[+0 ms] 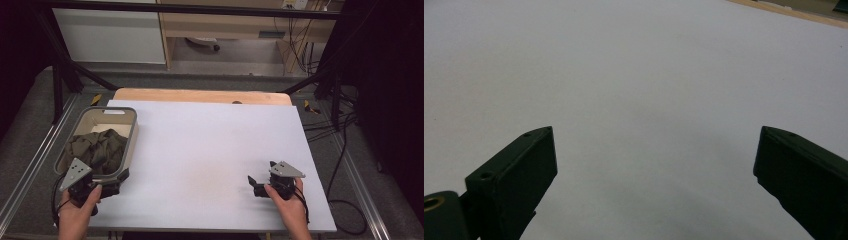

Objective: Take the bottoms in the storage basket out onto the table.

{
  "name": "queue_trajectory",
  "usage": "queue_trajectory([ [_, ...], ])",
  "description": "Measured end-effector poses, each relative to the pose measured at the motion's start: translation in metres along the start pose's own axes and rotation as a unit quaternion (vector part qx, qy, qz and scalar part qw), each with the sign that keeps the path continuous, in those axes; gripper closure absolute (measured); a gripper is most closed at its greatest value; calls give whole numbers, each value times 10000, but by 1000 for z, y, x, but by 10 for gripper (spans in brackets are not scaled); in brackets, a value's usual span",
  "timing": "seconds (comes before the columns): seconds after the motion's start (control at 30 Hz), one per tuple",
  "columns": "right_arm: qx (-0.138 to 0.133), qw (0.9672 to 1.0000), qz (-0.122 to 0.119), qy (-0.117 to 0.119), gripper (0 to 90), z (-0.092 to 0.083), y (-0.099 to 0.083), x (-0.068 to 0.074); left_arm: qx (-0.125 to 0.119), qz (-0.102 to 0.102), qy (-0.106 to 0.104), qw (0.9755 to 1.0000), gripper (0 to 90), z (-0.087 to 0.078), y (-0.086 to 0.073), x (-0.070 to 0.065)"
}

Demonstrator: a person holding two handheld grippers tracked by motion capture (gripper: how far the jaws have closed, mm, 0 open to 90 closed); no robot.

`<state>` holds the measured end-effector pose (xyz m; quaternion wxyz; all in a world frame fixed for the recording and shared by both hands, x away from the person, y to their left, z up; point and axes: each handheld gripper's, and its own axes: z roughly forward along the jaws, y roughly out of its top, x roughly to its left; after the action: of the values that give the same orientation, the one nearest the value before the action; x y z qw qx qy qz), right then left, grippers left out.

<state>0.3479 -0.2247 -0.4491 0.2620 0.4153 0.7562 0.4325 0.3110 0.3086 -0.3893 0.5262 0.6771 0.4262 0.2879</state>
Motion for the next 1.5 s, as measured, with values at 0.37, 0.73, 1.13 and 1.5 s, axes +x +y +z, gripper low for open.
queue_trajectory([
  [0.37, 24, 10000, -45, 9, 44, -1, 0, 4, 774, 558, 496, 9942, 44, 4, 53, 37],
  [0.73, 35, 9999, 81, -76, 43, -6, -2, -4, 1133, 658, 756, 9885, 53, 9, 80, 83],
  [1.13, 61, 10000, 26, -16, 41, -4, -2, -2, 1342, 604, 998, 9841, 55, 17, 94, 111],
  [1.5, 133, 9999, -27, 64, 37, 0, -2, 1, 1805, 695, 826, 9776, 54, 36, 82, 111],
])
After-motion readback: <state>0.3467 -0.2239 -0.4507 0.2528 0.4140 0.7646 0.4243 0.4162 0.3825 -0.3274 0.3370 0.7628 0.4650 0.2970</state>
